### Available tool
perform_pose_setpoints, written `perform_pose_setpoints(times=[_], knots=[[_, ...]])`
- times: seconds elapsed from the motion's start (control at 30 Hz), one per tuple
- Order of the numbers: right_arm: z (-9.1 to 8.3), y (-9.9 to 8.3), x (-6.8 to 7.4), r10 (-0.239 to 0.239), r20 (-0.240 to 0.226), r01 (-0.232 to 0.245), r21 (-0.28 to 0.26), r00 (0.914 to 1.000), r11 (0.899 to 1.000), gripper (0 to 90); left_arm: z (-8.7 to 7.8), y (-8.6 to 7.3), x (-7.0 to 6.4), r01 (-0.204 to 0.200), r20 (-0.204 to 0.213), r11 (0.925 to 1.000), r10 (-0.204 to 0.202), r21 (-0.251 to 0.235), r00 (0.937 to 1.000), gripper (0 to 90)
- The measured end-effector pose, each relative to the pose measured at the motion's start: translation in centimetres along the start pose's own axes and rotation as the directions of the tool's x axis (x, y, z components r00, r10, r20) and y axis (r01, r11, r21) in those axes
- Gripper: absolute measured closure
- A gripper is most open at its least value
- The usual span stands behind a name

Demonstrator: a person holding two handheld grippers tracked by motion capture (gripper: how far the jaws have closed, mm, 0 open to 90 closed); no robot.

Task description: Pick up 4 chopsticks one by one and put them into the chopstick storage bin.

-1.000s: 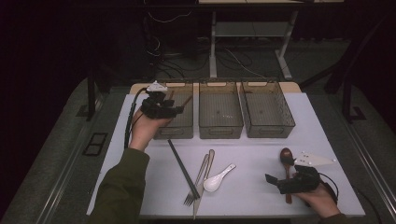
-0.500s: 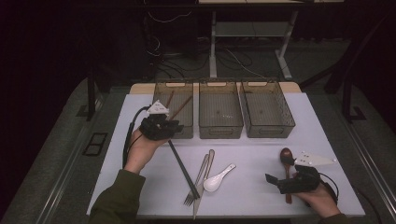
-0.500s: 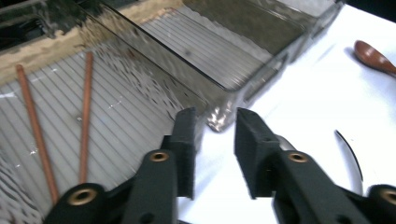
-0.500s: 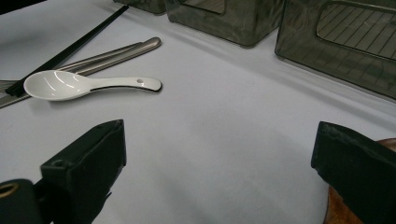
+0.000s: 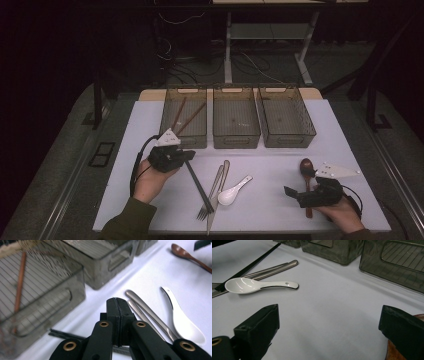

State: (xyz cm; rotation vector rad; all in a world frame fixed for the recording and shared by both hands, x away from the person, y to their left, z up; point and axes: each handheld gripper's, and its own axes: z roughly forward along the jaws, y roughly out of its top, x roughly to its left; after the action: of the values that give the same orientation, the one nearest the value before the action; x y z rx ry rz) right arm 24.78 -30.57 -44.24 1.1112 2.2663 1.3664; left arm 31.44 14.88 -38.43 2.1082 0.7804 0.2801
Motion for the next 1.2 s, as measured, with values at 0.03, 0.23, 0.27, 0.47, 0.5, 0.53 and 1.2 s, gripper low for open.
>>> perform_pose_setpoints(times=[0.03,0.23,0.27,0.47,0.5,0.53,1.2], knots=[[0.0,0.0,0.0,0.000,0.001,0.000,-0.001,1.0000,1.000,2.8,0.0,-0.3,-0.2,0.005,0.004,1.0000,-0.005,-0.004,1.0000,89.2],[-0.1,0.0,0.0,0.004,0.002,-0.004,-0.002,1.0000,1.000,2.8,-0.3,-2.2,-1.0,-0.006,0.026,1.0000,0.006,0.006,0.9996,89.2],[-0.1,0.0,0.0,0.005,0.002,-0.005,-0.003,1.0000,1.000,2.8,-0.4,-2.5,-1.1,-0.011,0.030,0.9999,0.010,0.008,0.9995,89.2],[-0.1,0.0,0.0,-0.001,-0.001,0.001,-0.003,1.0000,1.000,2.8,-0.6,-3.8,-2.1,-0.014,0.063,0.9998,0.013,0.015,0.9980,89.1],[-0.1,0.0,0.0,-0.001,0.000,0.001,-0.002,1.0000,1.000,2.8,-0.5,-4.0,-2.3,-0.018,0.071,0.9996,0.016,0.022,0.9973,89.2],[-0.1,0.0,0.0,-0.003,0.000,0.003,-0.003,1.0000,1.000,2.8,-0.5,-4.3,-2.5,-0.021,0.082,0.9995,0.019,0.023,0.9964,89.2],[0.0,0.0,0.2,-0.008,-0.002,0.008,0.000,1.0000,1.000,2.8,2.0,-5.9,-6.6,-0.138,0.252,0.9833,0.105,0.119,0.9620,89.1]])
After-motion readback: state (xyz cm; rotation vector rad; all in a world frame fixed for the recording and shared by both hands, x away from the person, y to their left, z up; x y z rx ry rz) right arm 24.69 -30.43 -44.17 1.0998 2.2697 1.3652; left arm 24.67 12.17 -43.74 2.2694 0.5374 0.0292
